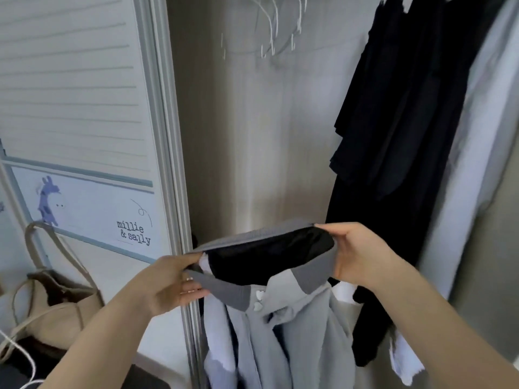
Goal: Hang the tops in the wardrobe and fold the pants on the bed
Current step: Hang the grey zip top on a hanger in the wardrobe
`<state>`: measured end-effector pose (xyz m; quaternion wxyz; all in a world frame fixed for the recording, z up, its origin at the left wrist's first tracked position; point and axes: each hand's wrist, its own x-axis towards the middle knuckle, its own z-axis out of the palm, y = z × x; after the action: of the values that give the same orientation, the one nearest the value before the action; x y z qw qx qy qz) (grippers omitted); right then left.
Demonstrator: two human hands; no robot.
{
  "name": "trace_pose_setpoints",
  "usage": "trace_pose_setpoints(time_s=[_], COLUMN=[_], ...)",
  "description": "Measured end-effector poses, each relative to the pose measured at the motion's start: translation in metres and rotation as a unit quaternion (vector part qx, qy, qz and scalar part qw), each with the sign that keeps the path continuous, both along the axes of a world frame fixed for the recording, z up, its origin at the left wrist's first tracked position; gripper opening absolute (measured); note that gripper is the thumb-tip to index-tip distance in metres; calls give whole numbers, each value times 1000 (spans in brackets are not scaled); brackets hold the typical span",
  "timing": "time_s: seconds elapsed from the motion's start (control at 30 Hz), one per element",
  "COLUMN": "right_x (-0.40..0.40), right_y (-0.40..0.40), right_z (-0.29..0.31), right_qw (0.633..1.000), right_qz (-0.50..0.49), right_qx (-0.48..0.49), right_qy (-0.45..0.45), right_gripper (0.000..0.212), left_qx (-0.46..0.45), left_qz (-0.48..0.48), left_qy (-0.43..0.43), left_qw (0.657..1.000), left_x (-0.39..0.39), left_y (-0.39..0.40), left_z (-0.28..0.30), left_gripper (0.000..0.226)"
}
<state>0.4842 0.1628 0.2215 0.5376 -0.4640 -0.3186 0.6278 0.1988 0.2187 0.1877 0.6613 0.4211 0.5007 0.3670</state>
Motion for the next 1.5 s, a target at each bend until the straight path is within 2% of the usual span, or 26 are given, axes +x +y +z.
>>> trace_pose_setpoints(time_s=[0.07,0.1,0.2,0.27,0.33,0.4,0.47,0.53,0.6,0.67,0.7,0.8,0.87,1.03,1.13,1.27,1.37,1.43,1.5], right_x=[-1,1,8,11,11,12,12,10,7,6,7,13,20,51,71,86,95,100,106], right_y=[9,15,28,32,34,35,37,39,44,52,59,83,96,142,166,175,180,181,182], right_z=[10,11,18,30,44,57,75,103,141,185,205,264,293,337,347,350,354,356,356], right_qw=[996,986,920,869,807,733,677,644,612,602,591,528,492,445,416,428,419,425,434], right_qz=[-27,-59,-122,-131,-121,-101,-100,-136,-202,-254,-275,-337,-355,-339,-344,-374,-382,-379,-386], right_qx=[4,17,94,153,189,194,200,237,293,335,350,375,357,237,160,81,55,30,1], right_qy=[-89,-153,-362,-452,-546,-644,-701,-715,-706,-679,-672,-684,-711,-795,-827,-819,-822,-821,-814], right_gripper=[19,23,35,44,50,48,40,31,25,19,18,28,34,37,50,58,51,44,46], left_qx=[-42,-47,-18,12,40,78,132,220,317,390,416,458,468,471,465,457,454,452,452], left_qz=[6,4,-20,-25,-17,-25,-50,-28,32,35,32,50,64,92,95,84,75,70,64], left_qy=[-132,-171,-222,-235,-233,-193,-131,-57,17,81,99,107,102,88,83,74,70,77,84], left_qw=[990,984,975,971,972,978,981,973,948,917,903,881,875,873,876,882,885,886,885], left_x=[-4,-5,1,12,23,38,56,76,91,98,100,100,100,93,90,91,92,93,95], left_y=[12,18,29,37,45,55,60,63,68,72,75,85,90,111,123,138,144,147,149], left_z=[20,32,79,109,133,152,168,181,191,197,199,202,202,197,196,199,202,202,201], left_gripper=[6,8,12,5,12,18,16,16,22,23,18,18,21,24,21,16,14,15,17])
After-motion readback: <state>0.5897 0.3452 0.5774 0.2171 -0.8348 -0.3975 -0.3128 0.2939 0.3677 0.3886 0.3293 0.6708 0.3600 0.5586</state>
